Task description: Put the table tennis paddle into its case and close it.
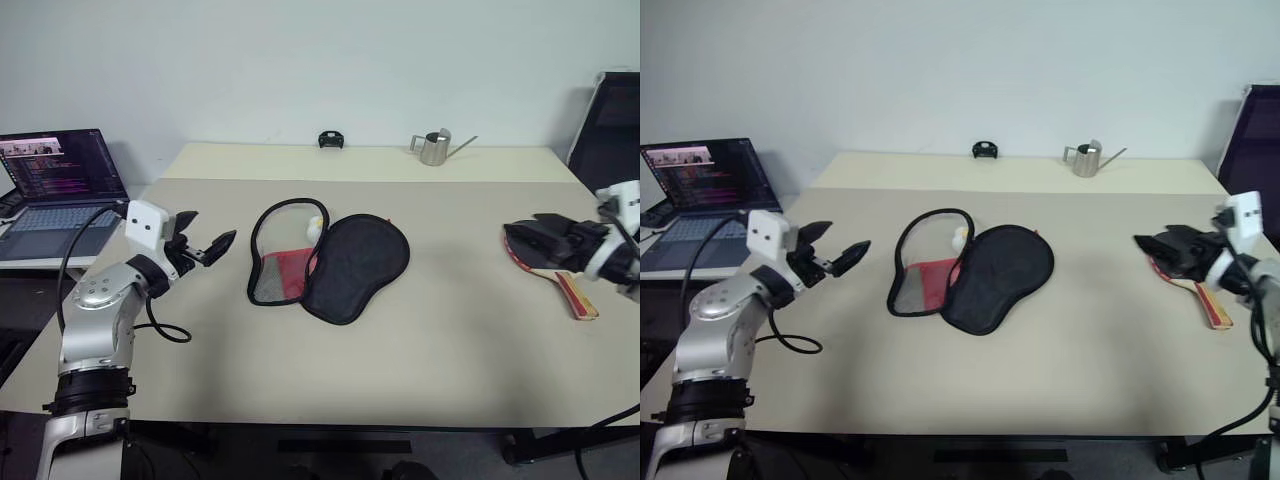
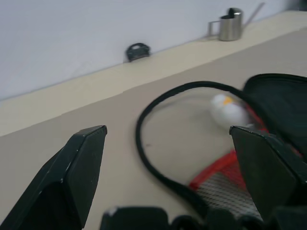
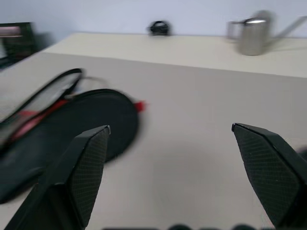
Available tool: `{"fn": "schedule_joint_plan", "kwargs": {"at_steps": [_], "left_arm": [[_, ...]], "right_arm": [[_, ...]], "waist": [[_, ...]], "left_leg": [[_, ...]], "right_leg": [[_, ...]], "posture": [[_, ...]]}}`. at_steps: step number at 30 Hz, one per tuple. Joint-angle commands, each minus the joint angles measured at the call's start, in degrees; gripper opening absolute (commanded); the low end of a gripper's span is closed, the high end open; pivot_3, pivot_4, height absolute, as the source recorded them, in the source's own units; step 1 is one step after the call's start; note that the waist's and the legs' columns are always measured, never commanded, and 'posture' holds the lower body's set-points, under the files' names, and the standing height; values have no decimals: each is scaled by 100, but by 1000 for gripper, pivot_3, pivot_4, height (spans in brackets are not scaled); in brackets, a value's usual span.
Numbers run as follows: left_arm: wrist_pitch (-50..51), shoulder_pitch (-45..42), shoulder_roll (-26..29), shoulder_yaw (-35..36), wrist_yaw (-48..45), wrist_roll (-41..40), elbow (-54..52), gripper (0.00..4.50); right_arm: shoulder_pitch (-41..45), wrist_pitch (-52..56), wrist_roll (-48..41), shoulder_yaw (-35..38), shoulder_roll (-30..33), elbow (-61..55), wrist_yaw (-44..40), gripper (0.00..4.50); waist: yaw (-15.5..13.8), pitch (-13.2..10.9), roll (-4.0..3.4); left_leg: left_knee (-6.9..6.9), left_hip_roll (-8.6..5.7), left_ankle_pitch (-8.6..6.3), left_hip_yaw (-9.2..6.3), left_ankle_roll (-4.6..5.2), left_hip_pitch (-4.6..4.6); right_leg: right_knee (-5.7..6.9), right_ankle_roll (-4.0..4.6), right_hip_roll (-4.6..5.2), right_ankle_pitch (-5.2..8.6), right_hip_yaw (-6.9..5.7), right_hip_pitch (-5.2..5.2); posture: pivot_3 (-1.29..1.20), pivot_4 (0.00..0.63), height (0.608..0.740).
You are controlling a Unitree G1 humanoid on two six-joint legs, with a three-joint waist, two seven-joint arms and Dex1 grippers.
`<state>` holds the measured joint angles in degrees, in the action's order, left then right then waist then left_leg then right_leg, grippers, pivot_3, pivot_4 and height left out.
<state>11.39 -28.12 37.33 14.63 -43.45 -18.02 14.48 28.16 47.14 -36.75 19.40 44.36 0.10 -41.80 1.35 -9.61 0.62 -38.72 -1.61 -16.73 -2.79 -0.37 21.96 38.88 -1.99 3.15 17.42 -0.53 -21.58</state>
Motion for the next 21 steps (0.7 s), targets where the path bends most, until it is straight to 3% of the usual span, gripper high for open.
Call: {"fn": "schedule_joint_plan", "kwargs": {"at_steps": [1,12,15,21], "left_arm": [[185,-192,150,-59,-374,-210,-71,4500],[872,-326,338,-404,-1473,-500,-440,4500],[991,-311,423,-483,-1776,-575,-513,4500],[1392,-329,640,-498,-2462,-946,-593,4500]], "right_arm": [[164,377,-210,-252,-219,-535,231,4466],[805,2152,-530,-1253,-1459,-652,1018,4466],[836,2210,-356,-1523,-1752,-594,1170,4466],[851,2291,-110,-1748,-2110,-322,1457,4466]], "waist": [[0,0,1],[22,0,2],[24,0,1],[30,0,1]], "left_leg": [[0,0,0,-1,0,1],[-1,0,1,-4,-1,27],[-10,-1,3,-5,-4,73],[-10,-2,4,-5,-5,80]], "right_leg": [[0,0,0,0,-1,-1],[5,0,-1,0,-1,-31],[12,1,-1,0,-2,-73],[9,1,-2,0,-4,-79]], "posture": [[0,150,740],[0,150,740],[0,150,740],[0,150,740]]}}
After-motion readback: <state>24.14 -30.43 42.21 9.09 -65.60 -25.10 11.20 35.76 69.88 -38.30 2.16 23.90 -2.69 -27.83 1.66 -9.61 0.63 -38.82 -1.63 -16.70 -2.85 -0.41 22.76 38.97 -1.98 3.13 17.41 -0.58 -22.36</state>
